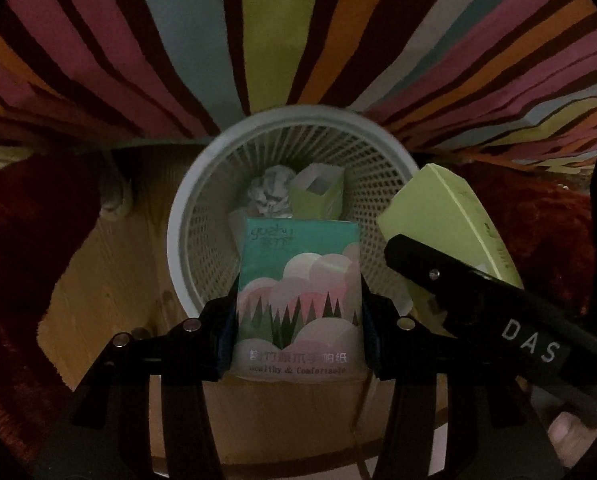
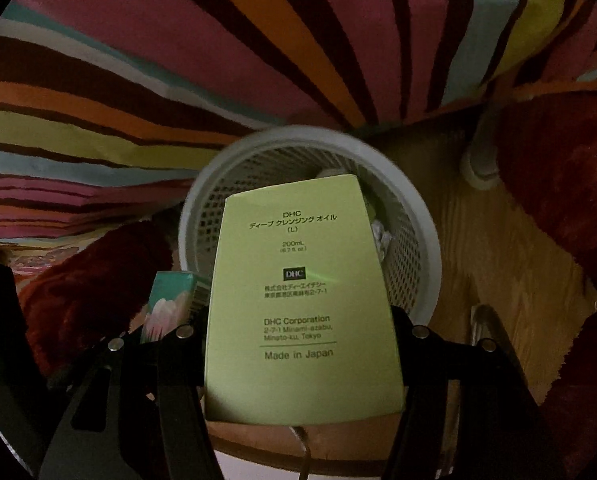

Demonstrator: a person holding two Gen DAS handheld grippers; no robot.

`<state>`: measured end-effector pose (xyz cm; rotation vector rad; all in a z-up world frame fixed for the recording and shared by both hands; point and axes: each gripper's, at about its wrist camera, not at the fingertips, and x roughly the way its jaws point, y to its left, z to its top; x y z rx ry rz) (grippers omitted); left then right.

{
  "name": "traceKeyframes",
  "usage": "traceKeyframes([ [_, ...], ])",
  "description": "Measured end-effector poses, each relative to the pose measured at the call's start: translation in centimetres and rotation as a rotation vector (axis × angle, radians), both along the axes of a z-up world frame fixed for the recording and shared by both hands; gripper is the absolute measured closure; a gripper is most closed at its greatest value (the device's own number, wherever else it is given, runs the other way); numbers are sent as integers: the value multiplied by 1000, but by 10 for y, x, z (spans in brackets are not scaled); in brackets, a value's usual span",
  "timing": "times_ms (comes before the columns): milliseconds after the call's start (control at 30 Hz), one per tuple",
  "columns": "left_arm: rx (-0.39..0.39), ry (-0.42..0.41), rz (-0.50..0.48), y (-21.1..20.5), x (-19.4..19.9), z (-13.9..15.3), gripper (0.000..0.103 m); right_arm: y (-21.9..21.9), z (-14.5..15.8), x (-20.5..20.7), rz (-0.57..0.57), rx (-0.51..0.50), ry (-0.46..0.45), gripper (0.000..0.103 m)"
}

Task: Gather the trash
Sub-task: 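Open both tools to drop the tissue pack and DHC box into the wastebasket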

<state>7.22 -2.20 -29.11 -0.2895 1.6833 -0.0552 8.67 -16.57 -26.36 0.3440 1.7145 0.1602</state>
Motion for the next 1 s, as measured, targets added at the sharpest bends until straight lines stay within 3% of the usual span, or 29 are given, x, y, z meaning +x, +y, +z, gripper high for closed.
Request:
traceKeyframes([
  [533, -14, 147, -1, -3, -2, -43, 52, -12, -33, -4, -62, 27, 136, 47],
  [600, -13, 170, 10, 0, -3, -44, 45, -13, -34, -4, -70, 36, 138, 46],
  [667, -2, 183, 11, 0, -4, -48, 26, -13, -37, -4, -70, 51, 148, 46],
  [700, 8, 189, 8, 0, -4, -49, 25, -11, -42, -5, -67, 71, 168, 40],
  [733, 19, 196, 3, 0, -5, -51, 21, -11, -45, -5, -67, 81, 184, 18],
  [767, 20, 201, 0, -1, -6, -52, 18, -10, -49, -7, -65, 79, 197, 8],
  [1000, 30, 208, 29, 6, -7, -55, 18, -23, -44, -3, -95, 13, 131, 7],
])
